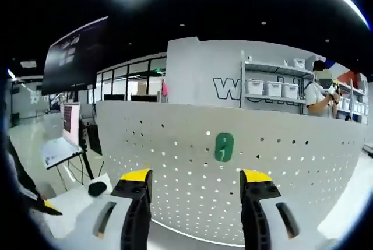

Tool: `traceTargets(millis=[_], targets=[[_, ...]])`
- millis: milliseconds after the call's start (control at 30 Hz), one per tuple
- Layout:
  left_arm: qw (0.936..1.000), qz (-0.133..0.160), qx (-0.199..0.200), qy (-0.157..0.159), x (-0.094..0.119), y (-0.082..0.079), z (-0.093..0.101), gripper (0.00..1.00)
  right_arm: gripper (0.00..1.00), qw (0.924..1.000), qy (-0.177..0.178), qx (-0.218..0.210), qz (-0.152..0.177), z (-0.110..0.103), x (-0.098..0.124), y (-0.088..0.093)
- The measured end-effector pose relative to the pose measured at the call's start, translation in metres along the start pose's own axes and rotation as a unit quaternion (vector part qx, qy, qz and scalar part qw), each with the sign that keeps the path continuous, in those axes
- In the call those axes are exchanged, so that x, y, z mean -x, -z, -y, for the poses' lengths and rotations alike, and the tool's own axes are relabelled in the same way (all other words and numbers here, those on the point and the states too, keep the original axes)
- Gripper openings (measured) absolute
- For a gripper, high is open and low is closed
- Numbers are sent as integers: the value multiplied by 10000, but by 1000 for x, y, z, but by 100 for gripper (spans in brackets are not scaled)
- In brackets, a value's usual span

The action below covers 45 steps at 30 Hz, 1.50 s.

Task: Insert the hook assembly into the mounting plate slot until the hook locks in place.

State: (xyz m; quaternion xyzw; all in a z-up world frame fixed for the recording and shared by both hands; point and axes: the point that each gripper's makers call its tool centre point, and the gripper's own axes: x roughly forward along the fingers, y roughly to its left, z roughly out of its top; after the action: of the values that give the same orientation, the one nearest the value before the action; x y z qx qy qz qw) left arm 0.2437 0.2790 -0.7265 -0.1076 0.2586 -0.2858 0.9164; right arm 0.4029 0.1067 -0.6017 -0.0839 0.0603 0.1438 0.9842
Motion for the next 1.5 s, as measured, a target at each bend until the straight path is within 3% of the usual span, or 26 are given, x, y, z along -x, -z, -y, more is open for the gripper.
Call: traceTargets(millis=[67,133,200,300,433,667,967,1067,1500], targets=[[10000,7,15,-5,1,1,-1,94,60,9994,-96,321,-54,-4,6,5],[10000,-27,-18,-48,2,3,-2,94,69,9979,132,578,-277,3,14,16],[10000,-31,-13,-93,3,5,-4,96,76,9970,179,601,-446,5,20,24],[9999,-77,55,-112,4,9,-5,97,76,9975,119,504,-484,6,31,32],[9993,-283,230,-95,6,19,-7,96,85,9932,223,786,-823,13,47,50],[9989,-402,219,-110,9,26,-6,97,85,9923,335,699,-966,28,72,65],[9982,-528,269,-42,5,36,-2,98,79,9966,144,-89,-804,29,102,81],[9959,-695,578,65,5,46,1,98,76,9932,167,197,-1136,32,115,102],[9937,-1023,453,-45,9,66,-4,100,72,9849,161,-360,-1687,30,156,161]])
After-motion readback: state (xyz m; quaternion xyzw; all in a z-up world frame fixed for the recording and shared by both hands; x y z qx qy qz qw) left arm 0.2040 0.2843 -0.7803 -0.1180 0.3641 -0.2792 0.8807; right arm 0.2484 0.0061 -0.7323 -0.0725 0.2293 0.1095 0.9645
